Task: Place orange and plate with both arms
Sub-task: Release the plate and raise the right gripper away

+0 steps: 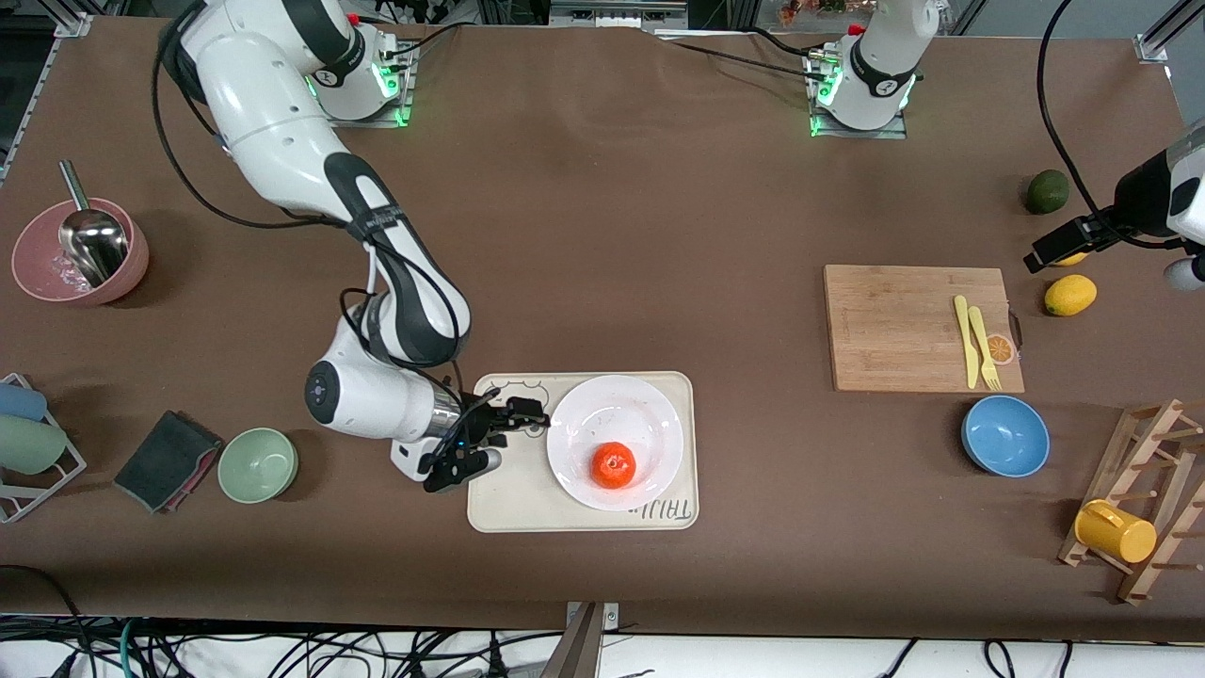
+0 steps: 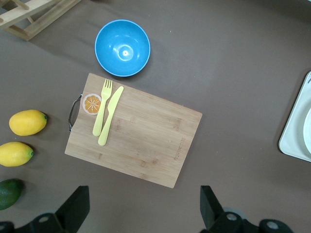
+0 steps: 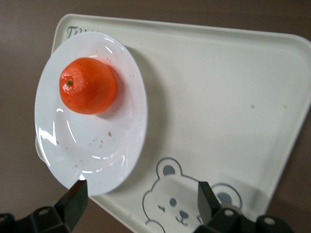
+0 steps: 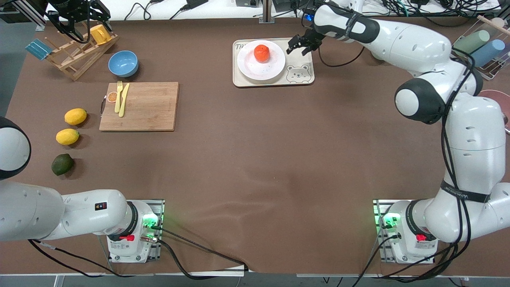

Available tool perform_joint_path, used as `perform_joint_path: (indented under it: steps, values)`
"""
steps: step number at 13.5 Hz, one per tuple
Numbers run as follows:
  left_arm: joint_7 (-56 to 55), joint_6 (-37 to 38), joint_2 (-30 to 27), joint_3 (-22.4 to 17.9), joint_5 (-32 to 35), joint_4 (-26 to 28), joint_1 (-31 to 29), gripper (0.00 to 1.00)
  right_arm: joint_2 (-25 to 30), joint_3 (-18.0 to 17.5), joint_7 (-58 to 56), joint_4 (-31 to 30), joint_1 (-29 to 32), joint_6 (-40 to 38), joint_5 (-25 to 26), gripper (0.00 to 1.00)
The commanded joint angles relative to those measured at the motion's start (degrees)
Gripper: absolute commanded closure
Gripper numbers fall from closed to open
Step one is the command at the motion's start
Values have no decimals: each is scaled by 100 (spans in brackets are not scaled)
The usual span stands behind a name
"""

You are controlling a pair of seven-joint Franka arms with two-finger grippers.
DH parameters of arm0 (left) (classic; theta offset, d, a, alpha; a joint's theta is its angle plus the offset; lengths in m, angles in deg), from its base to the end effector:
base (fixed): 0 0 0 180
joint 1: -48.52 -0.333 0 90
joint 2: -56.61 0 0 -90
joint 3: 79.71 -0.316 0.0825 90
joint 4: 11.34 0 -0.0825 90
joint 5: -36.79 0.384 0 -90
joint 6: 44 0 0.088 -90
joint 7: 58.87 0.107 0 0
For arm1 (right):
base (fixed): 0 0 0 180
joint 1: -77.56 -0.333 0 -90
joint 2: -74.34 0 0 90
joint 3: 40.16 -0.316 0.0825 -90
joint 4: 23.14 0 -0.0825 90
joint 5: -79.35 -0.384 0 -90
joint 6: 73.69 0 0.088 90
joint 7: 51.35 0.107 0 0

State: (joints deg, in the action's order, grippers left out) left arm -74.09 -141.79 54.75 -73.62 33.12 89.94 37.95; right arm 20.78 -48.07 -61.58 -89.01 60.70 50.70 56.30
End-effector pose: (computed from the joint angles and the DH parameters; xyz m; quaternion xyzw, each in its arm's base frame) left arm 0.5484 0.0362 0.5607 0.9839 0.1757 -0.0170 0.0285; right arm 0.7135 0.3088 0.2470 -0.9603 -0.1618 -0.0164 0.2266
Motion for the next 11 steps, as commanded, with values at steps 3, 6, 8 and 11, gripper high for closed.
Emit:
perform_joint_path:
  steps: [3, 6, 8, 11]
  values:
    - [178, 102, 1, 6, -143, -100, -59, 0, 1091, 96, 881, -383, -54, -1686, 2265, 0]
    - [195, 102, 1, -3, -161, -109, -86, 0, 1680, 227, 1102, -374, -27, -2524, 2665, 0]
    - [195, 102, -17, -3, -152, -109, -86, 0, 2120, 280, 1049, -374, 7, -2997, 2726, 0]
    - [195, 102, -17, 6, -152, -109, -86, 0, 2761, 447, 1110, -391, 8, -3642, 2718, 0]
